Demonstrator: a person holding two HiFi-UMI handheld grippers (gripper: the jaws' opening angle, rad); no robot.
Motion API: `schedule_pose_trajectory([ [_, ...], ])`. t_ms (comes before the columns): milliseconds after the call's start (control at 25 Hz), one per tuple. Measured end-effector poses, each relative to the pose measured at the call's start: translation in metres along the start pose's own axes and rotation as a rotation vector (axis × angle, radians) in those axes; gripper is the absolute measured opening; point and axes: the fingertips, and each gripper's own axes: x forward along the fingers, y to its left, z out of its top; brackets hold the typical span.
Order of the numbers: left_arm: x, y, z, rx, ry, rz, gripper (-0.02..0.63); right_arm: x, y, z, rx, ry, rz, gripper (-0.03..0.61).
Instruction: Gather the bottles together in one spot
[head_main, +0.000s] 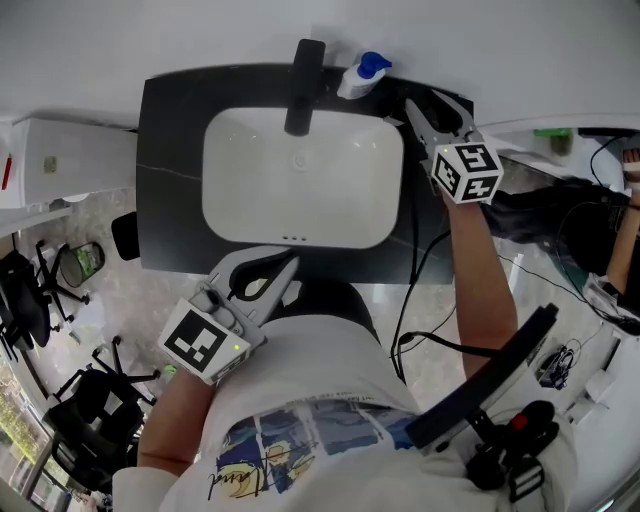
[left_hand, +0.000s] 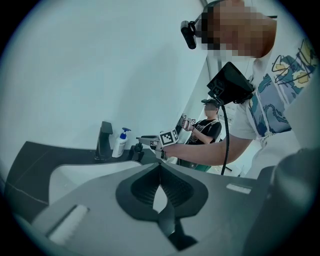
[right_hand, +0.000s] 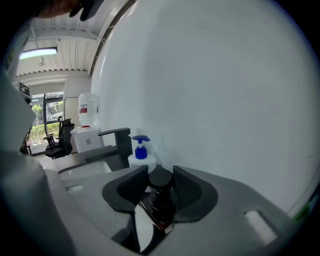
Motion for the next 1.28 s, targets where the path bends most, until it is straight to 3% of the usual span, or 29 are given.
schedule_pose_trajectory([
  [600,0.012,0.009,0.014,-0.003,0.003,0.017,0.005,0.025,-0.015,0.019,0.014,-0.054,0.047,0.158],
  [800,0.024,0.012,0.014,0.005,0.01,0.012,0.005,0.032,-0.026,0.014,-0.029,-0.047,0.029,0.161],
  [880,0.021,0.01,0.014,0.004,0.009,0.012,0.005,0.032,-0.027,0.013,-0.037,-0.037,0.008,0.186],
  [1000,0.016,0.007,0.014,0.006,0.005,0.014,0.006,0.027,-0.027,0.012,-0.013,-0.031,-0.012,0.289],
  [1280,-0.004,0.002,0.007,0.017,0.002,0.022,0.006,-0.004,-0.015,0.013,0.014,-0.063,-0.061,0.293],
])
